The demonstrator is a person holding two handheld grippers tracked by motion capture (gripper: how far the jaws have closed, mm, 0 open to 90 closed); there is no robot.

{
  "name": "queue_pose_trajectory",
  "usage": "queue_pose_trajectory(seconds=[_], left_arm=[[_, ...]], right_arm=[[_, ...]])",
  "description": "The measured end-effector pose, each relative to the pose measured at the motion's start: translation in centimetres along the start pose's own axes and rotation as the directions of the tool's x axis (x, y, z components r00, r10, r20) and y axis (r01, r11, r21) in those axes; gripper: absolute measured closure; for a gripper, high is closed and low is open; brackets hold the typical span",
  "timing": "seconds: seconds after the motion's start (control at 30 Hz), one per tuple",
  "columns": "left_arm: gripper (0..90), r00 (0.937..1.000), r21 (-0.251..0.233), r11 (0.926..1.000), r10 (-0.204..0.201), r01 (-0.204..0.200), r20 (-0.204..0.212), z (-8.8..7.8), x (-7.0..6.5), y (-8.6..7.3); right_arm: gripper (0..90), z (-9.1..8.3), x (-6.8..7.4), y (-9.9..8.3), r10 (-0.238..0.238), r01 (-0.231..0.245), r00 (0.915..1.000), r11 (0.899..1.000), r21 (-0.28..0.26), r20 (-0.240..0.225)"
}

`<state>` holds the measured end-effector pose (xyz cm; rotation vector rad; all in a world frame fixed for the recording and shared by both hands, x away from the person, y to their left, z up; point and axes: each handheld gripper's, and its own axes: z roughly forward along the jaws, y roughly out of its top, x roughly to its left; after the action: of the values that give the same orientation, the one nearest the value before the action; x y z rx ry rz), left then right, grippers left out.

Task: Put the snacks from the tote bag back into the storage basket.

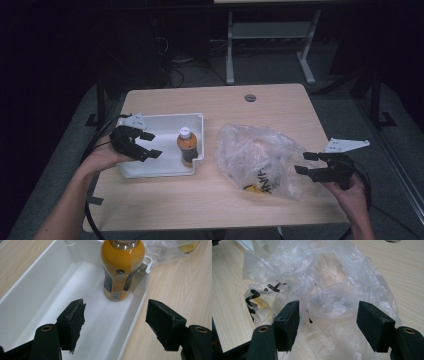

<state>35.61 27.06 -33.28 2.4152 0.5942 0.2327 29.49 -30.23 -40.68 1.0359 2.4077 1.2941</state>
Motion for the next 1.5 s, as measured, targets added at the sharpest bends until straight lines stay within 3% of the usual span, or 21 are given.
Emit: queue_pose_trajectory(seconds=[0.27,1.5], left_arm=[[30.3,0.9996,0.001,0.9997,-0.026,0.026,0.005,0.3,-0.1,-1.2],[30.3,0.9973,-0.028,0.9969,-0.073,0.073,0.004,1.6,-1.1,-5.6]], right_arm=[[34.0,0.0,0.0,0.0,0.002,-0.002,1.0,1.0,-0.002,0.002],[34.1,0.0,0.3,-0.4,0.003,-0.003,1.0,1.0,0.014,-0.001]])
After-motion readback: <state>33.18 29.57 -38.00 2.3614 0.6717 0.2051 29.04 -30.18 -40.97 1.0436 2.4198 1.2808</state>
